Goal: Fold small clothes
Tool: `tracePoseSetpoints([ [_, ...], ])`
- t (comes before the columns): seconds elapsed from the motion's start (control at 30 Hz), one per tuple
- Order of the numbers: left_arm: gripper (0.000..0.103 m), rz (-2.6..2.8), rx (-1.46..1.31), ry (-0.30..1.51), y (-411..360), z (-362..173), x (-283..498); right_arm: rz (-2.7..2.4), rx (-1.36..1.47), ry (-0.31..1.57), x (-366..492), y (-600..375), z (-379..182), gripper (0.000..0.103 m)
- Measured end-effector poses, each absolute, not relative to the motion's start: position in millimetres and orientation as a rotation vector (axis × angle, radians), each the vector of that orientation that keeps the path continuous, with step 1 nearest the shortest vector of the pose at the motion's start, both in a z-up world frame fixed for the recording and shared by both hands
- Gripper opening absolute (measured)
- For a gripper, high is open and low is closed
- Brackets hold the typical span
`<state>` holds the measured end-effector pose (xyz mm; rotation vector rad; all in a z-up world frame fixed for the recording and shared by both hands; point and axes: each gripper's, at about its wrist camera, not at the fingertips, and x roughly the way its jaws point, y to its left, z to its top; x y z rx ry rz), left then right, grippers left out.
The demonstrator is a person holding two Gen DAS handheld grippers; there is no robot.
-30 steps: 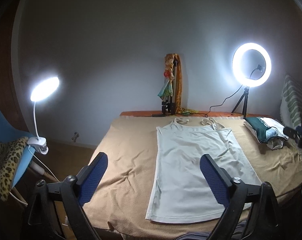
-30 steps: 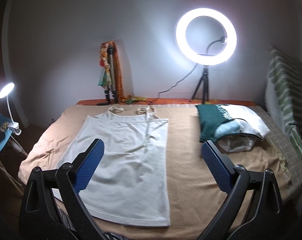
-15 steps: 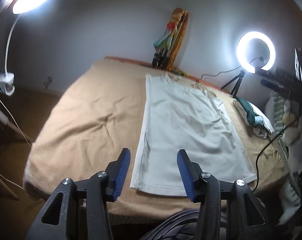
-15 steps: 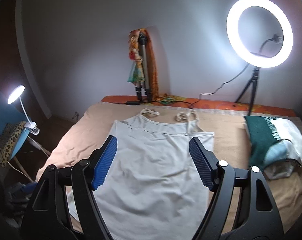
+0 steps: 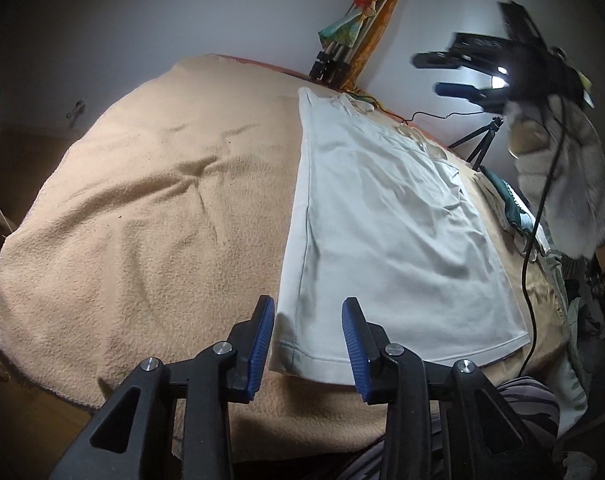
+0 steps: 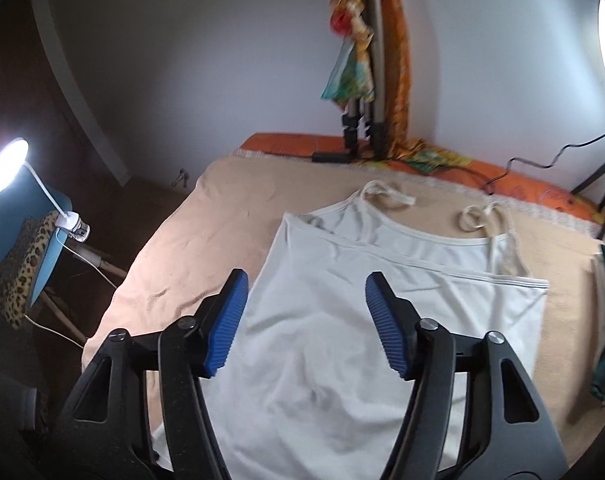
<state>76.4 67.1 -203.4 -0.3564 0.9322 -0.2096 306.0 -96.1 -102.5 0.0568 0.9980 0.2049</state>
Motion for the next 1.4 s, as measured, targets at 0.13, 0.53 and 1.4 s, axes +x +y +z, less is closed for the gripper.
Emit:
tracePoseSetpoints([
  [0.13, 0.030, -0.219, -0.367, 0.936, 71, -211, 79, 0.219, 0.089, 1.062, 335, -81, -133, 0.058],
  [0.53, 0.010, -0.259, -0.386, 0.942, 74, -224, 84, 0.169, 0.085, 1.172, 403, -47, -200, 0.055],
  [1.4, 0.001, -0.462, -0.314, 0.869, 40, -180, 86, 0.134, 0.014, 1.145, 419, -77, -199, 0.004],
])
